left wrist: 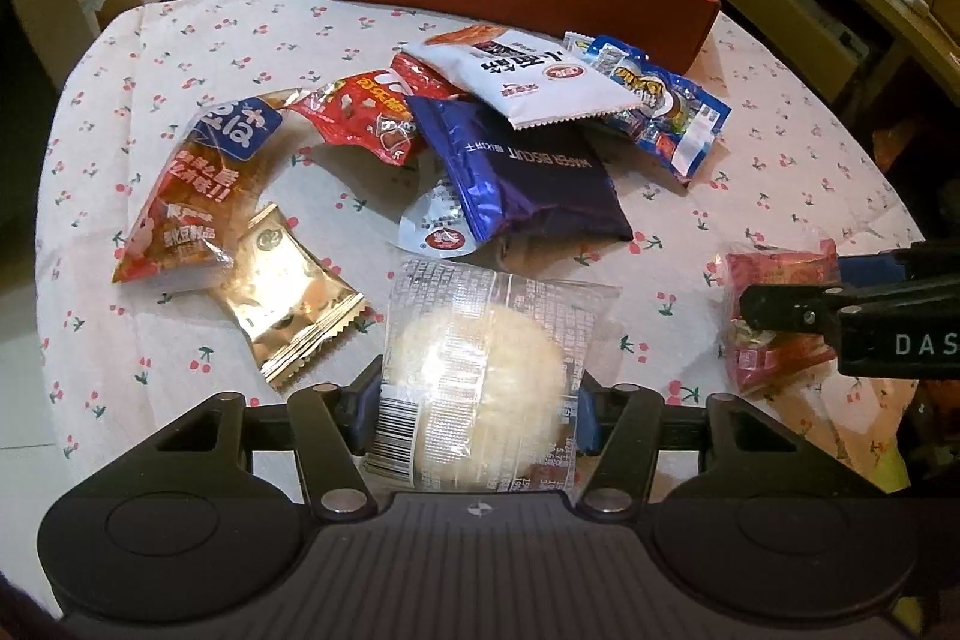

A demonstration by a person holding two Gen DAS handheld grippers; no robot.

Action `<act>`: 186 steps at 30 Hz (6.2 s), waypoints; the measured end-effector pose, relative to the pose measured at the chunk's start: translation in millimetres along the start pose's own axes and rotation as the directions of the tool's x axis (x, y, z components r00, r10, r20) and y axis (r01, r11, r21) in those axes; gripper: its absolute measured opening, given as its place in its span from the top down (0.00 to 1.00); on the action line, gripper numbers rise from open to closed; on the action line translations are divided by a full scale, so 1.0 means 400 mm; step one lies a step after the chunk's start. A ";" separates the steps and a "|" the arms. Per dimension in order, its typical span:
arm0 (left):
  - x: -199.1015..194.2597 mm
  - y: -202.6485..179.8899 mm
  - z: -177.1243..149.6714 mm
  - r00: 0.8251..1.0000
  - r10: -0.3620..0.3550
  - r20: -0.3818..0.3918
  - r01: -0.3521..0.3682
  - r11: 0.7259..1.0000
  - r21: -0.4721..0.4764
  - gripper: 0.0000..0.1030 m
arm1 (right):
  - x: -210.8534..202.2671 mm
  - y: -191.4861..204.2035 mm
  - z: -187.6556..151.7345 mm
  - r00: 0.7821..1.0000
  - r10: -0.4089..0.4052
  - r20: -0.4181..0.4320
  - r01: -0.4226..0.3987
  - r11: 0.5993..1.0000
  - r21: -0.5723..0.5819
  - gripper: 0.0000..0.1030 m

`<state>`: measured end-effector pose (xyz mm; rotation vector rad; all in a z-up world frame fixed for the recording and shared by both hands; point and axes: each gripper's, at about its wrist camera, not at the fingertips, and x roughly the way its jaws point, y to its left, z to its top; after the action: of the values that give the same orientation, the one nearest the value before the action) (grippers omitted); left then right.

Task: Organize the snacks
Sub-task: 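Grasp the cream bun with the left gripper while the right grasps the pink cake, then carry the bun and cake with both grippers into the red box, then open both grippers to release the bun and cake in the box, then grasp the gold foil packet with the left gripper while the right grasps the white spicy-strip bag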

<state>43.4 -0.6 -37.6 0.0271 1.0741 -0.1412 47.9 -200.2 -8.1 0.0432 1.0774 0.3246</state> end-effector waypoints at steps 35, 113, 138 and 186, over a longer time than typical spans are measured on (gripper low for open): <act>-0.115 0.000 0.072 0.984 -0.112 0.142 0.123 0.990 -0.070 0.38 | -0.081 0.008 0.085 0.985 0.107 0.139 -0.115 0.992 0.054 0.37; 0.142 0.066 0.494 0.982 0.025 0.187 -0.020 0.999 -0.028 0.28 | 0.186 -0.069 0.513 0.995 -0.020 0.095 0.019 1.000 0.019 0.27; -0.014 0.165 0.285 0.991 0.035 0.127 -0.016 0.990 -0.143 0.22 | 0.066 0.087 0.324 0.997 0.035 0.067 -0.029 0.996 -0.085 0.27; 0.014 0.151 0.049 0.998 0.038 -0.042 -0.047 0.968 -0.247 0.44 | 0.097 0.164 0.137 0.985 0.113 -0.127 -0.135 0.975 -0.177 0.39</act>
<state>70.9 56.7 -36.0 -0.1732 1.1208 0.0330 96.6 -120.4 -2.8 -0.0758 1.1582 0.5447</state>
